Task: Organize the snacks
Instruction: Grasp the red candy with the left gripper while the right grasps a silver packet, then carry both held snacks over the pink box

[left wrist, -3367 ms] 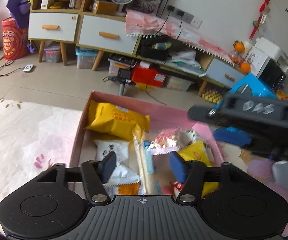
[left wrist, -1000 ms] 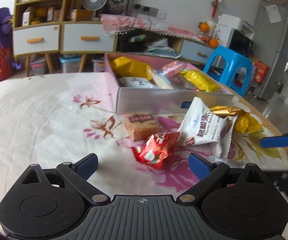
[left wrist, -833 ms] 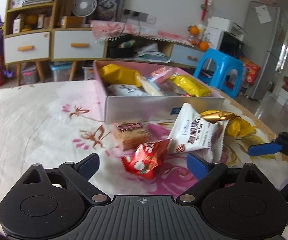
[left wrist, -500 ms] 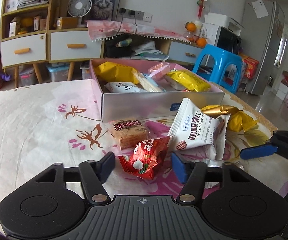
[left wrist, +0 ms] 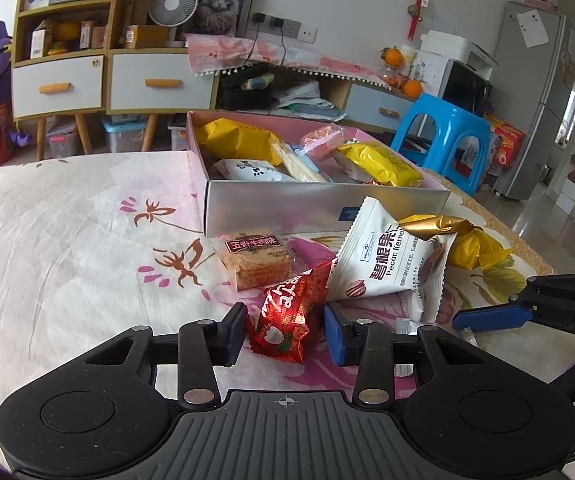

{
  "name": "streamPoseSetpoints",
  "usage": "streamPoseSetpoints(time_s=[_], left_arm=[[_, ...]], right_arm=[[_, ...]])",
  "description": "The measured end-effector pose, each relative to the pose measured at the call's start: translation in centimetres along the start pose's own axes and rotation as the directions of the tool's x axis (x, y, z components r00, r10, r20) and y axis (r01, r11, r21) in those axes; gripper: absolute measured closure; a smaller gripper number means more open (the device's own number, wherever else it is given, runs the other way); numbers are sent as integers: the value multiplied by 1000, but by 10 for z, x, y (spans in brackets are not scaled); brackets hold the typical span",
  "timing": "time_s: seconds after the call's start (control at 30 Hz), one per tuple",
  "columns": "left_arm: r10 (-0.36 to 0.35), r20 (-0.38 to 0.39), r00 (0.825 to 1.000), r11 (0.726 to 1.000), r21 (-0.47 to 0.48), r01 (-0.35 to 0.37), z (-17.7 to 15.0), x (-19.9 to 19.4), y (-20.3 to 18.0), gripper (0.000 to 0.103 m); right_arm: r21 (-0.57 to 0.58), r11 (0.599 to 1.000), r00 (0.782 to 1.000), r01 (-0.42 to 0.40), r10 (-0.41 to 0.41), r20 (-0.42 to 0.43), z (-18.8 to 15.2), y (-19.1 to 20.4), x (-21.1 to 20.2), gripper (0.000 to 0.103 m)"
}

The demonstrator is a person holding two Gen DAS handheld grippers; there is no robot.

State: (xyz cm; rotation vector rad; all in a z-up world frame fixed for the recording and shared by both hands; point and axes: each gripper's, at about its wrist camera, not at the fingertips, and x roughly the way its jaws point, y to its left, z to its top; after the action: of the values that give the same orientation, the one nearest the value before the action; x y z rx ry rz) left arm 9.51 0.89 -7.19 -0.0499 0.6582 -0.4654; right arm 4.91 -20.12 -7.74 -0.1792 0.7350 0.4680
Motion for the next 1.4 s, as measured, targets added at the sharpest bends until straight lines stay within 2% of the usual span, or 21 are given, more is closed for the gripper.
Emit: streamPoseSetpoints(time_s=[0.1,0.17,0.23,0.5,0.8,1.4], left_arm=[[17,-6,1000,1000,1,-17,-1,-3,-6,67],[27,-11,1000,1000,6,-27,-2,-6,-10,68],[35,-16,999,999,13,-35,-3,-8,-13,69],[78,-36,996,997,13,-77,-3,-21,-18,71],[121,-35,992,993,7,-121,-1,-41,-14,75],[124,3,992,992,-13,-124,7,-61,-13,77]], right_arm=[[-9,1000,1000,-5,5,1,1,3,-2,52],[-15,1000,1000,-12,12,0,2,4,-3,68],[-23,1000,1000,-15,14,-4,3,6,-4,74],[-42,999,1000,-22,21,-2,2,13,-11,76],[-46,999,998,-27,30,47,10,18,-28,76],[28,1000,990,4,-8,143,26,4,-49,76]])
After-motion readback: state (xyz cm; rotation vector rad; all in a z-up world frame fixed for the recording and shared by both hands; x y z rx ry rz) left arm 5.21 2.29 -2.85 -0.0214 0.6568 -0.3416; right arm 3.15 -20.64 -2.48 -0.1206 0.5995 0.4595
